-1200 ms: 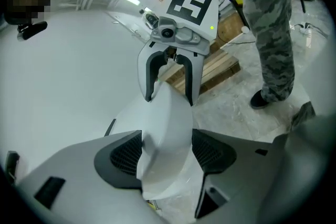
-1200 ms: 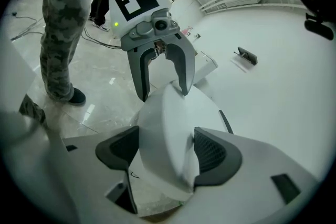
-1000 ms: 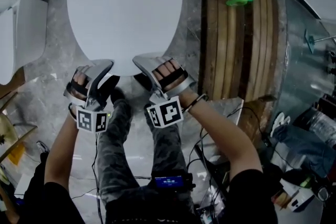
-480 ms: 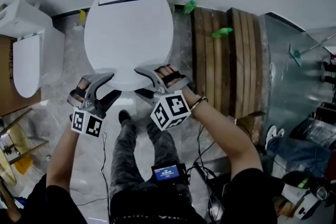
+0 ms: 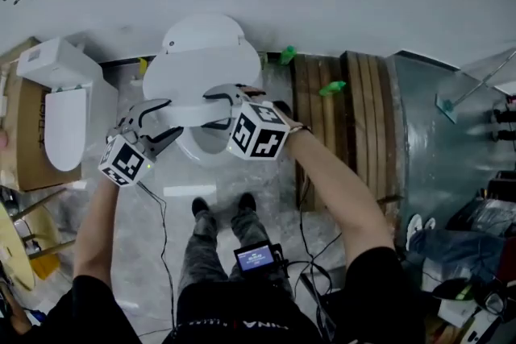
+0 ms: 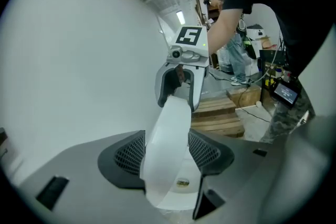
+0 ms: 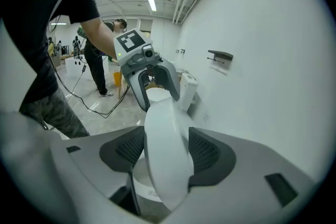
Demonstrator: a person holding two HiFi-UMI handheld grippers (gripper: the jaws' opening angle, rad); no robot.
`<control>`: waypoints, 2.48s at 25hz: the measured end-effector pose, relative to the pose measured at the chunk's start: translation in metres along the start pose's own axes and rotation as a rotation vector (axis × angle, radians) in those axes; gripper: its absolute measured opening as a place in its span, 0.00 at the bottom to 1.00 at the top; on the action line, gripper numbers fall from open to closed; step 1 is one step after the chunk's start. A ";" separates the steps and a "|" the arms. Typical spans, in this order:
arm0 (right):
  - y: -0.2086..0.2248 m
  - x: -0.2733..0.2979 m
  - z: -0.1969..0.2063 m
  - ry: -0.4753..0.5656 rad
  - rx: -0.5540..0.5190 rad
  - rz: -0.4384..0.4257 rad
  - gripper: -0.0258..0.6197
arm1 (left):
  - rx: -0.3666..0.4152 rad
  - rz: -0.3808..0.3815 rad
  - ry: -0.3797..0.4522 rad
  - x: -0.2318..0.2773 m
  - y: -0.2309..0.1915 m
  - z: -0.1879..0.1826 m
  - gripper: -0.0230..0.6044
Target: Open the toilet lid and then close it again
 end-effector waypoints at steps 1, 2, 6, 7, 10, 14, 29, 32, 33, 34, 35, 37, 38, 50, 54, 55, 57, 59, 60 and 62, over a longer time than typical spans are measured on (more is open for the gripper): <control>0.012 -0.005 -0.005 0.001 0.017 -0.015 0.46 | -0.022 0.001 -0.001 -0.002 -0.011 -0.007 0.46; 0.022 -0.009 -0.008 0.002 0.035 -0.029 0.46 | -0.039 0.003 -0.010 -0.003 -0.020 -0.013 0.46; 0.052 -0.021 -0.018 0.030 0.092 -0.067 0.46 | -0.088 0.001 -0.054 -0.003 -0.049 -0.034 0.46; 0.059 -0.024 -0.020 0.036 0.103 -0.075 0.46 | -0.107 0.001 -0.059 -0.003 -0.056 -0.038 0.46; 0.083 -0.029 -0.028 0.040 0.120 -0.097 0.46 | -0.150 0.002 -0.064 -0.004 -0.079 -0.045 0.47; 0.108 -0.028 -0.037 0.057 0.139 -0.106 0.46 | -0.185 0.039 -0.067 -0.006 -0.105 -0.044 0.47; 0.224 -0.042 -0.066 0.054 0.277 -0.179 0.46 | -0.276 0.213 0.096 0.005 -0.230 -0.064 0.48; 0.245 -0.041 -0.068 0.056 0.312 -0.168 0.46 | -0.307 0.260 0.114 0.012 -0.254 -0.064 0.48; 0.251 -0.040 -0.069 0.059 0.323 -0.164 0.46 | -0.318 0.270 0.121 0.014 -0.262 -0.064 0.48; 0.257 -0.039 -0.070 0.064 0.333 -0.160 0.46 | -0.329 0.279 0.128 0.016 -0.268 -0.063 0.48; 0.263 -0.039 -0.070 0.069 0.341 -0.156 0.46 | -0.339 0.290 0.135 0.018 -0.274 -0.063 0.48; 0.275 -0.040 -0.071 0.079 0.351 -0.152 0.46 | -0.357 0.318 0.146 0.022 -0.287 -0.064 0.48; 0.281 -0.040 -0.072 0.082 0.354 -0.152 0.46 | -0.364 0.332 0.150 0.024 -0.294 -0.065 0.48; 0.352 -0.030 -0.073 0.152 0.382 -0.150 0.46 | -0.466 0.333 0.190 0.046 -0.360 -0.062 0.48; 0.383 -0.023 -0.071 0.169 0.400 -0.153 0.46 | -0.508 0.318 0.206 0.056 -0.388 -0.059 0.48; 0.392 -0.022 -0.071 0.175 0.404 -0.151 0.46 | -0.517 0.310 0.211 0.059 -0.395 -0.058 0.48; 0.408 -0.017 -0.069 0.185 0.411 -0.143 0.46 | -0.535 0.295 0.222 0.065 -0.410 -0.055 0.48; 0.421 -0.014 -0.068 0.197 0.418 -0.127 0.46 | -0.553 0.282 0.230 0.070 -0.422 -0.053 0.48; 0.426 -0.013 -0.068 0.203 0.421 -0.114 0.46 | -0.560 0.277 0.233 0.073 -0.426 -0.052 0.48; 0.433 -0.011 -0.066 0.217 0.425 -0.080 0.46 | -0.572 0.270 0.238 0.077 -0.435 -0.051 0.48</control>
Point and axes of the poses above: the fingertips, and each gripper's own axes: x forward along the fingers, y to its right, z out of its underside, the point moved 9 cm from there along -x, backward along the fingers, and after that the axes turned 8 degrees about -y, right-handed, at the moved point
